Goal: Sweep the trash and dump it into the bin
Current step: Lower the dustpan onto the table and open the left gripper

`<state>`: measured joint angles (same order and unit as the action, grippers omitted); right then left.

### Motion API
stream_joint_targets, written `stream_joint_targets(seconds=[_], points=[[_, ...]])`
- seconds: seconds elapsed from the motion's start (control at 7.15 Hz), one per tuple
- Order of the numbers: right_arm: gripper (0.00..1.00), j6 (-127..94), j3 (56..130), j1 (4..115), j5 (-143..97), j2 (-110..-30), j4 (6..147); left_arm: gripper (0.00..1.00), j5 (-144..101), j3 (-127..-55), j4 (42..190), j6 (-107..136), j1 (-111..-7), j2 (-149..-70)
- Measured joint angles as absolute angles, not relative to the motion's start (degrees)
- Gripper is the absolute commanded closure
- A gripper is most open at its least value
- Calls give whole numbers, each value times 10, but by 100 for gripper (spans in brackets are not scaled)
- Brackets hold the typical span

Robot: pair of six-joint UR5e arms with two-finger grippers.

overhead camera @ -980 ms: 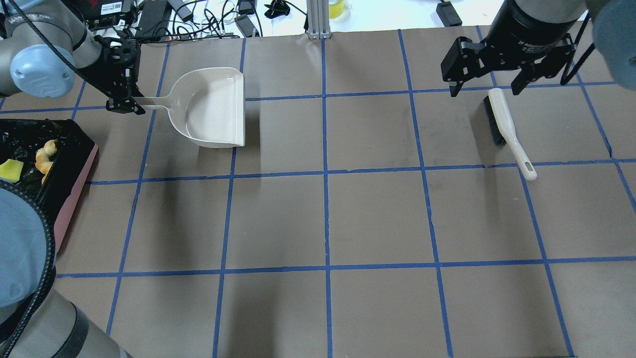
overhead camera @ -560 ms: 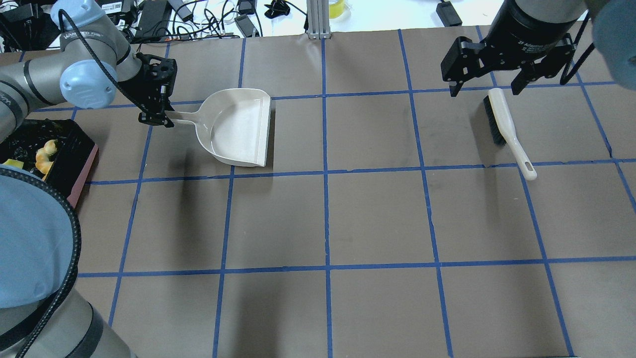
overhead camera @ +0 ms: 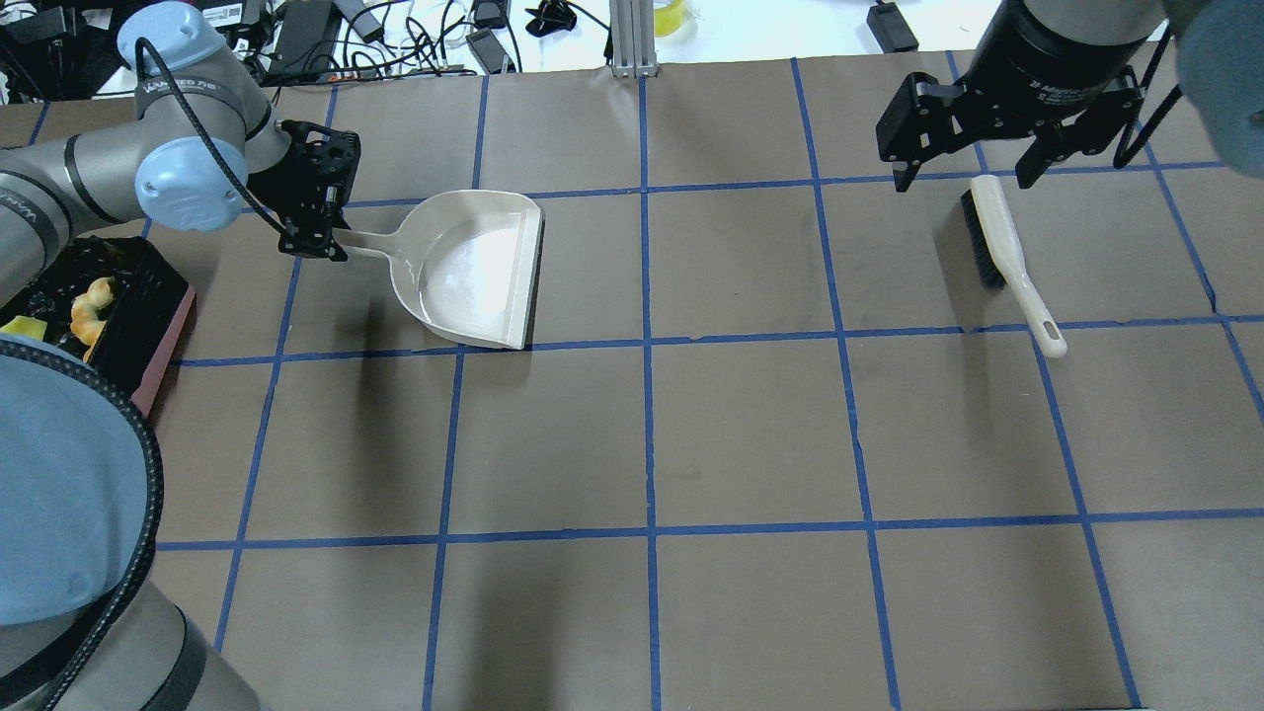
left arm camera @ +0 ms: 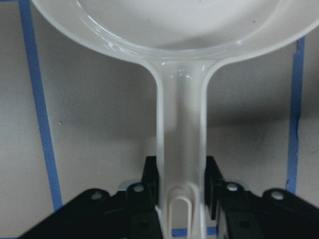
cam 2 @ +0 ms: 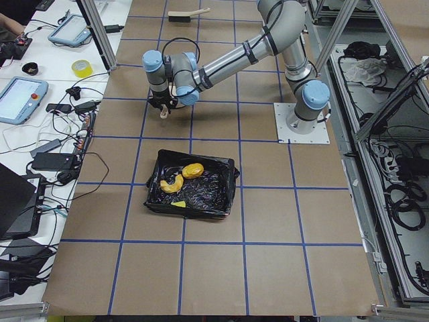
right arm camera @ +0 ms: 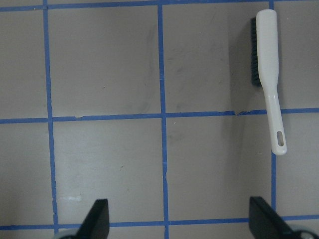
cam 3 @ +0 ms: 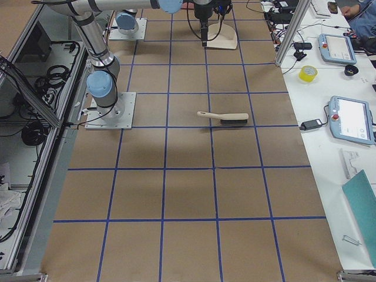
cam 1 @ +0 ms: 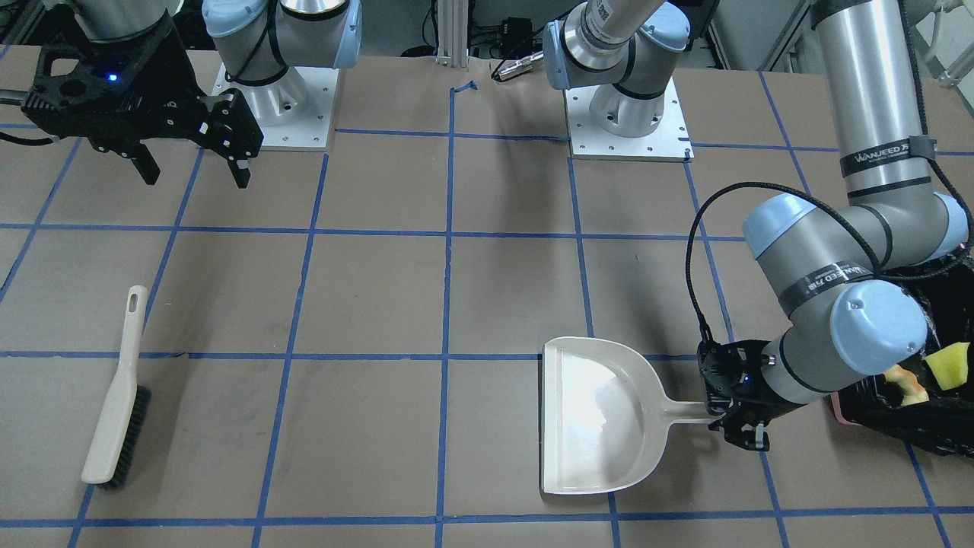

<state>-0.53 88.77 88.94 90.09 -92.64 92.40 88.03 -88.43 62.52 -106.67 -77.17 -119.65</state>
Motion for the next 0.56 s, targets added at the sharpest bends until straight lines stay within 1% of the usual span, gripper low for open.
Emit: stream_joint_targets(seconds=[0.14, 0.28, 0.56], points=[[0, -5, 888, 889, 901, -927, 924, 3, 886, -886, 625, -1067, -772, -1197], [0, -5, 888, 889, 900, -927, 924, 0, 889, -887, 625, -1066, -772, -1196], [0, -5, 888, 889, 900, -927, 924, 0, 891, -882, 625, -1058, -771, -1183]])
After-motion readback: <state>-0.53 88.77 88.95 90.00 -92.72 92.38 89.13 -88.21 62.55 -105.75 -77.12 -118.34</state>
